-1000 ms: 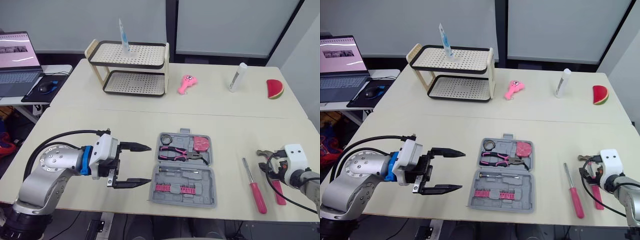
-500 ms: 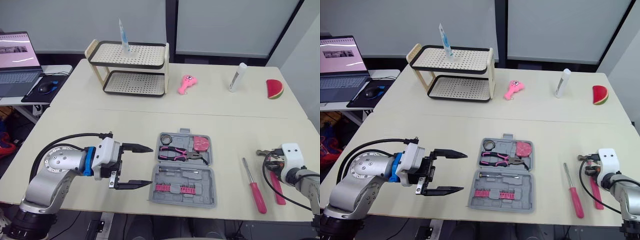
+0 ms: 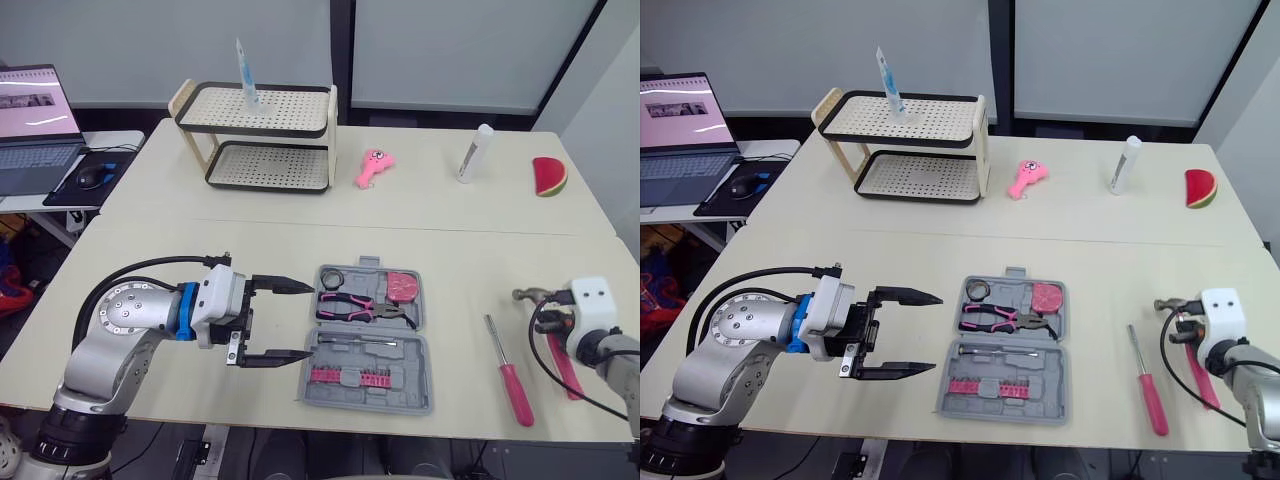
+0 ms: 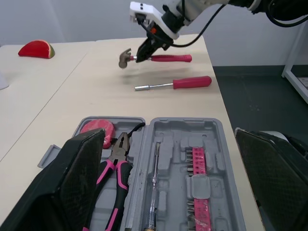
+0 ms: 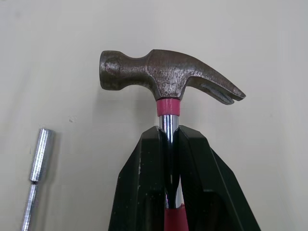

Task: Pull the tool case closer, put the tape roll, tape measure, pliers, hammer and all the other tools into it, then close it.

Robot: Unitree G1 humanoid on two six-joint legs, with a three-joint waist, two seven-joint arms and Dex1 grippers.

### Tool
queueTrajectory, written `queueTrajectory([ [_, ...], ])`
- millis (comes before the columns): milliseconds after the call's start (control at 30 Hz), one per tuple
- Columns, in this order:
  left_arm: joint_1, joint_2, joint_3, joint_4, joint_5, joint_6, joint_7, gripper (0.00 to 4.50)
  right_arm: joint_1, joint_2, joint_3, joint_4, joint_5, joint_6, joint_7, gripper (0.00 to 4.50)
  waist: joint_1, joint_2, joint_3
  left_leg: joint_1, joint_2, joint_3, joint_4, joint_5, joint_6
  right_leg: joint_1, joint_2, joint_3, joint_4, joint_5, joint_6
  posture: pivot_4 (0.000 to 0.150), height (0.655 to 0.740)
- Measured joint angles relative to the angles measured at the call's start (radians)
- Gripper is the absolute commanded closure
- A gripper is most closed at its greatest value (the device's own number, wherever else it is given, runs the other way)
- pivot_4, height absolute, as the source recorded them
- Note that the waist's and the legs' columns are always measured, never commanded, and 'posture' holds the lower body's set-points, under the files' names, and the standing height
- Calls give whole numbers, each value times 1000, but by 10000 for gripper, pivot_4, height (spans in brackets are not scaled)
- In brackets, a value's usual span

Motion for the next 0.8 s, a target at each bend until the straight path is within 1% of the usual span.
queueTrajectory([
  [100,1,4,0,4,1,2,-2,0,-16,18,-31,-186,64,146,-21,43153,1,0,0,0,3,-1,0,0,0,0,3,-1,-1,0,0,1500,7350],
  [233,5,14,0,3,3,3,-3,0,-35,172,-27,-360,100,328,-109,43153,5,-1,0,-3,7,-1,-1,0,0,-3,7,-1,-1,0,-2,1500,7350],
  [267,6,17,0,3,3,3,-3,0,-33,228,-15,-405,96,363,-142,43153,5,-1,0,-4,8,-1,-1,0,0,-4,8,-1,-1,0,-3,1500,7350],
  [367,6,18,-2,3,4,4,-3,0,-12,323,56,-485,91,413,-188,43153,4,0,0,-7,9,-1,-1,0,0,-6,8,-1,-1,0,-3,1500,7350],
  [567,5,23,-12,2,4,7,-11,0,61,467,196,-509,5,396,-258,43153,2,0,0,-10,9,0,0,0,-1,-9,9,-1,0,0,-3,1500,7350],
  [667,3,23,-13,0,4,8,-16,0,82,494,254,-486,-44,359,-286,43153,1,0,0,-10,9,0,0,0,-1,-10,9,-1,0,0,-3,1500,7350],
  [800,1,23,-14,-12,5,15,-16,0,83,517,265,-424,-105,292,-328,43153,0,0,0,-9,9,0,0,0,-1,-10,9,-1,1,1,-4,1500,7350],
])
